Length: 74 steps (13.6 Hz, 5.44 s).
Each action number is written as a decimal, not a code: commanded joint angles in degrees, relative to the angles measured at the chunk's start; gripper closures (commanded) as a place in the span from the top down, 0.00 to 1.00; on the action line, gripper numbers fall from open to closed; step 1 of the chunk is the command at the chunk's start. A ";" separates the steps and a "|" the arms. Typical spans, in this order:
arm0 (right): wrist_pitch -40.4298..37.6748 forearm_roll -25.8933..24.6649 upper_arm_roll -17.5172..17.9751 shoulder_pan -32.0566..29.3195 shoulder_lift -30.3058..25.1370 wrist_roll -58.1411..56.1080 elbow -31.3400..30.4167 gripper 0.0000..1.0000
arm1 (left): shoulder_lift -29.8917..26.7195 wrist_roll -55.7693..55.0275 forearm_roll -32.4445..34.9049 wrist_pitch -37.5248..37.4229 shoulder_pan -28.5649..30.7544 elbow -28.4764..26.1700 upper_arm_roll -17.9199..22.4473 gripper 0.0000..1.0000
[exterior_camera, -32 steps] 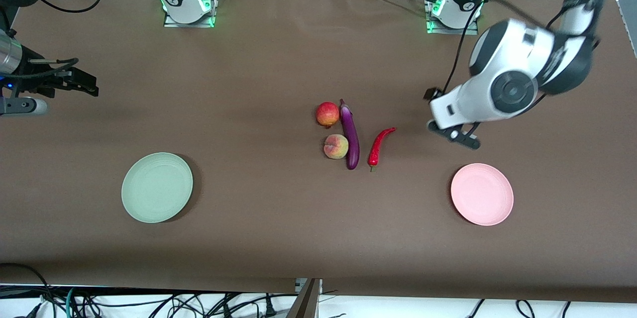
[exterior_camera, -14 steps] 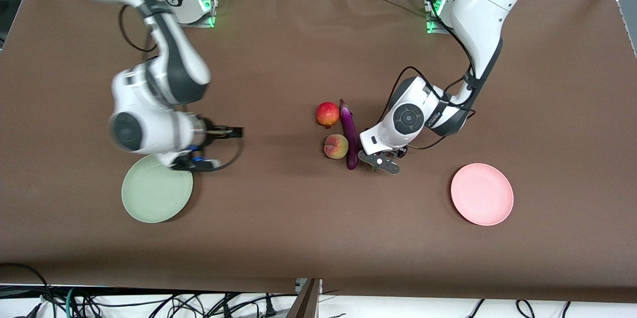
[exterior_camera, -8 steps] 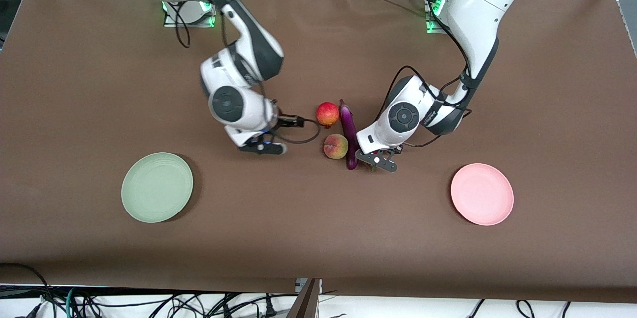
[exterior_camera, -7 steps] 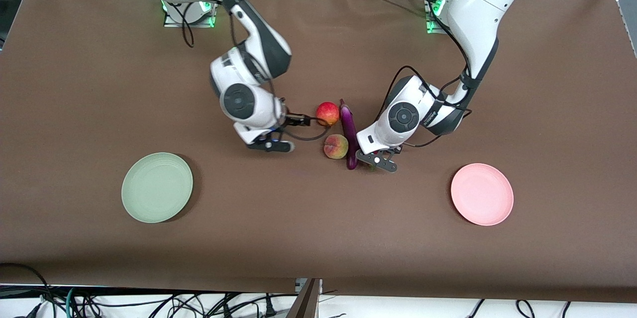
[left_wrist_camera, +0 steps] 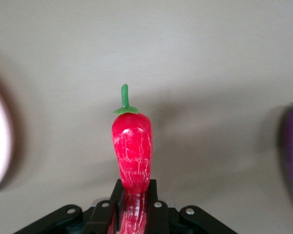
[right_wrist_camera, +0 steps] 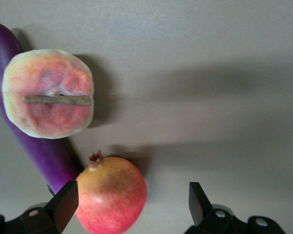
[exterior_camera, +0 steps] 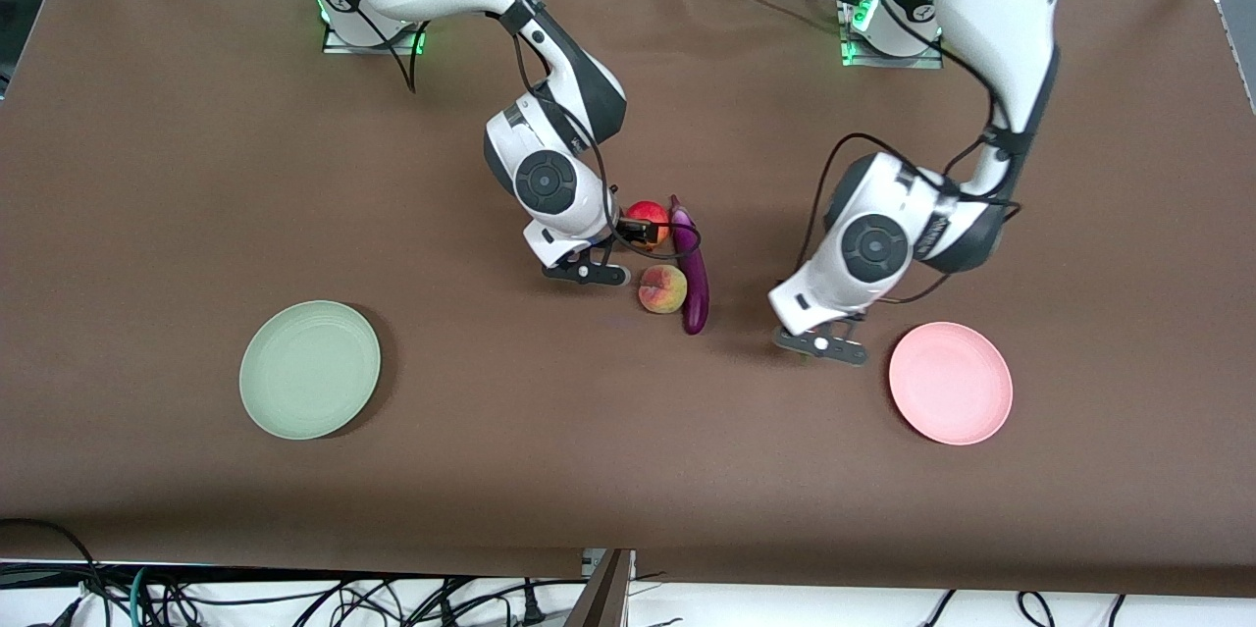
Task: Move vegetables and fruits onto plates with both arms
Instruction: 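Place the chili on the pink plate while the right gripper lifts the pomegranate, then carry the pomegranate to the green plate while the left gripper reaches the eggplant, then grasp the purple eggplant with the left gripper while the right gripper releases the pomegranate, then carry the eggplant to the pink plate while the right gripper reaches the peach, then lower the eggplant onto the pink plate while the right gripper grasps the peach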
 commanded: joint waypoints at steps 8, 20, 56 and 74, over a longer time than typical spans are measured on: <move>5.11 0.87 -0.47 3.66 3.18 4.37 1.10 1.00 | 5.69 18.85 8.39 -1.55 9.01 9.16 5.08 0.07; 7.39 0.43 -0.56 5.07 5.38 5.78 1.19 0.42 | 9.31 19.03 7.51 0.47 9.00 9.44 4.90 1.00; -3.97 -6.87 -4.95 -15.18 1.68 -9.84 9.10 1.00 | -0.18 -28.79 8.22 -14.18 0.91 0.03 -16.37 0.14; 15.82 -7.57 -5.22 10.08 9.15 23.09 9.18 1.00 | 7.44 10.59 38.51 -17.12 18.50 13.57 -12.50 0.12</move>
